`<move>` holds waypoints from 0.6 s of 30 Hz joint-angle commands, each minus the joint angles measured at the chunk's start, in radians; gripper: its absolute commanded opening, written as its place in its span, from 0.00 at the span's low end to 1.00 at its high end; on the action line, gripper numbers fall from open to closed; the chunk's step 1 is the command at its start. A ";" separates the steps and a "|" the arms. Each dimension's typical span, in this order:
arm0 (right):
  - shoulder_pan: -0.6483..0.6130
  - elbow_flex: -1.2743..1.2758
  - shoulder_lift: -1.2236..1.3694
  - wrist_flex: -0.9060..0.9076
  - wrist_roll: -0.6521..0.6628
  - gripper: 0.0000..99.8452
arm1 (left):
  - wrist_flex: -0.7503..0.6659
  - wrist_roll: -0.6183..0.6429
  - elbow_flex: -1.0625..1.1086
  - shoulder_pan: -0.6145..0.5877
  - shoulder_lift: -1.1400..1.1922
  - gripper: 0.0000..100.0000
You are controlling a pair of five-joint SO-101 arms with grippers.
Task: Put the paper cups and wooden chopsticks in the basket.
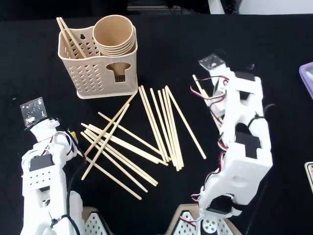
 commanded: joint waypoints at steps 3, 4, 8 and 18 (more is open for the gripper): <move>-0.048 -0.053 -0.087 0.044 -0.017 0.11 | -0.020 0.000 -0.008 -0.005 -0.018 0.19; -0.054 -0.051 -0.087 0.051 -0.017 0.11 | -0.020 0.000 -0.008 -0.005 -0.018 0.19; -0.061 -0.036 -0.085 0.044 -0.009 0.11 | -0.020 0.000 -0.008 -0.005 -0.018 0.19; -0.044 -0.012 -0.019 -0.055 -0.009 0.20 | -0.020 0.000 -0.008 -0.005 -0.018 0.19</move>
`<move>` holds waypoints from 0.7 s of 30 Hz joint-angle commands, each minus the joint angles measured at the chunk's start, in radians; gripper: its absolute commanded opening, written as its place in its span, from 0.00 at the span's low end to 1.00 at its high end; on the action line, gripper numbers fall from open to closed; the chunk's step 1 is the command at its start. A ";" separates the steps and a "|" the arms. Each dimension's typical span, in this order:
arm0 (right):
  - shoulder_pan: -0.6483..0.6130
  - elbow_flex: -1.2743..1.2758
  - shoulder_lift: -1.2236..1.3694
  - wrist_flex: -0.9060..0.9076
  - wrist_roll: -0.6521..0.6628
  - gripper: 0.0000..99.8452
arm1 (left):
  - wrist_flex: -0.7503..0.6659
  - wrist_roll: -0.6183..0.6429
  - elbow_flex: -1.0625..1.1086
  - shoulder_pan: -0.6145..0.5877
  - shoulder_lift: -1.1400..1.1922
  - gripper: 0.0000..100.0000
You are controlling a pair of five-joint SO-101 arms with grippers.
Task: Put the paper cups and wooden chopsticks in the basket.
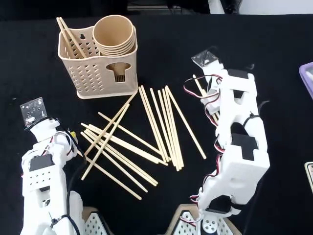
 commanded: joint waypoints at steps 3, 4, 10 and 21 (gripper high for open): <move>-0.006 -0.021 0.042 -0.034 -0.002 0.20 | -0.020 0.000 -0.008 -0.005 -0.018 0.19; -0.009 -0.028 0.056 -0.037 -0.002 0.19 | -0.020 0.000 -0.008 -0.005 -0.018 0.19; 0.012 -0.076 0.124 -0.035 -0.002 0.08 | -0.020 0.000 -0.008 -0.005 -0.018 0.19; 0.104 -0.087 -0.168 0.034 -0.009 0.01 | -0.020 0.000 -0.010 -0.004 -0.018 0.19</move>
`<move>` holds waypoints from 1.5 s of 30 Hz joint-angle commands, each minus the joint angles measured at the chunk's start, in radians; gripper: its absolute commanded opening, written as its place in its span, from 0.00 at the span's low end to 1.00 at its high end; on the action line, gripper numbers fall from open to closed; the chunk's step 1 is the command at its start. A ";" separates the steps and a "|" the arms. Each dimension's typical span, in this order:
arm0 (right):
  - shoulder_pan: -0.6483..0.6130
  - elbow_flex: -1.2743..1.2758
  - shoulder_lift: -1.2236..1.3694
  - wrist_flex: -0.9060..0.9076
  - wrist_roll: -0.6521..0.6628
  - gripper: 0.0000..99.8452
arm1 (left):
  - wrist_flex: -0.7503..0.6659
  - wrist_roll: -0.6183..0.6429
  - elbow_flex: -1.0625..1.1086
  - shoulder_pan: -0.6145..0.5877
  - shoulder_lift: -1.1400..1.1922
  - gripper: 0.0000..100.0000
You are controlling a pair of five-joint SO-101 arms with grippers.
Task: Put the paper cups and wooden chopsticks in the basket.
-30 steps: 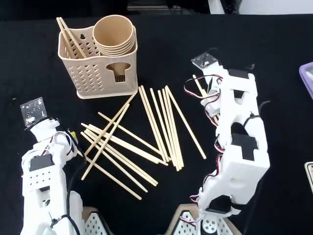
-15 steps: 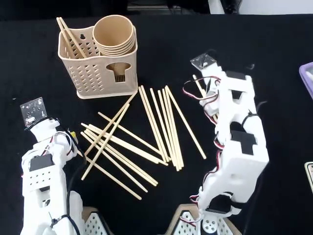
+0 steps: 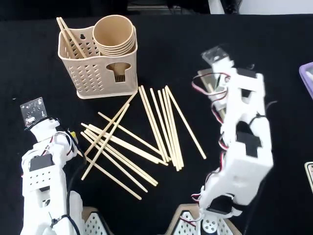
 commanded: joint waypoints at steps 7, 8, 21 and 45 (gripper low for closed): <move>0.015 -0.018 -0.387 0.133 -0.083 0.01 | -0.020 0.000 -0.010 -0.004 -0.018 0.19; 0.009 -0.016 -0.406 0.133 -0.087 0.01 | -0.020 0.000 -0.010 -0.005 -0.018 0.19; 0.253 0.166 -0.331 -0.180 -0.141 0.01 | -0.018 0.000 -0.010 -0.004 -0.018 0.19; 0.552 -0.535 0.335 0.015 -0.204 0.01 | -0.018 0.000 -0.010 -0.001 -0.018 0.19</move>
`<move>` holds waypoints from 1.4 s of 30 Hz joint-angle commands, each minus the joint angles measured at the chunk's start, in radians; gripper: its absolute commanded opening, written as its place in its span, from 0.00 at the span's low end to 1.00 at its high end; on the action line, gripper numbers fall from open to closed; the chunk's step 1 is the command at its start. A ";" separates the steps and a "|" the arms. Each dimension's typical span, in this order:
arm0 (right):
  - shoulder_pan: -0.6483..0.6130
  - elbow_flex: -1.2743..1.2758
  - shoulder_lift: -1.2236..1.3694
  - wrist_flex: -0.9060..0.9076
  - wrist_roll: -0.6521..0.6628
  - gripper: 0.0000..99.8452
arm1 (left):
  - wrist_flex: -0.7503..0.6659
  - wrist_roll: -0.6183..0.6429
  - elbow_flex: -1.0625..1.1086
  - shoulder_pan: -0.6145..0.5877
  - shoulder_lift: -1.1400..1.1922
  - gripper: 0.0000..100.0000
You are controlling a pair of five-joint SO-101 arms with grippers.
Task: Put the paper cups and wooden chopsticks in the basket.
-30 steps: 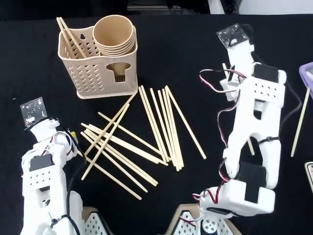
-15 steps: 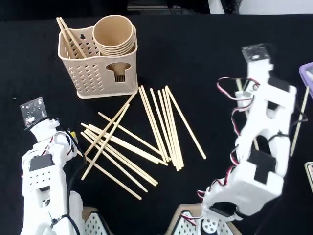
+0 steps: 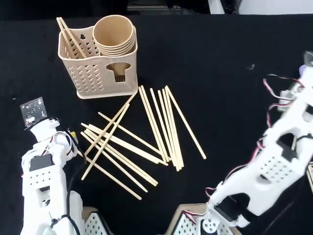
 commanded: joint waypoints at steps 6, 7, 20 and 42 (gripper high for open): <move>0.063 -0.334 0.223 0.123 0.150 0.02 | -0.020 0.000 -0.010 -0.001 -0.018 0.19; 0.063 -0.371 0.248 0.140 0.150 0.02 | -0.020 0.000 -0.010 -0.001 -0.018 0.19; 0.023 -0.883 0.412 0.453 0.152 0.19 | -0.020 0.000 -0.010 -0.001 -0.018 0.19; 0.011 -1.082 0.677 0.451 0.178 0.19 | -0.020 0.000 -0.010 -0.001 -0.018 0.19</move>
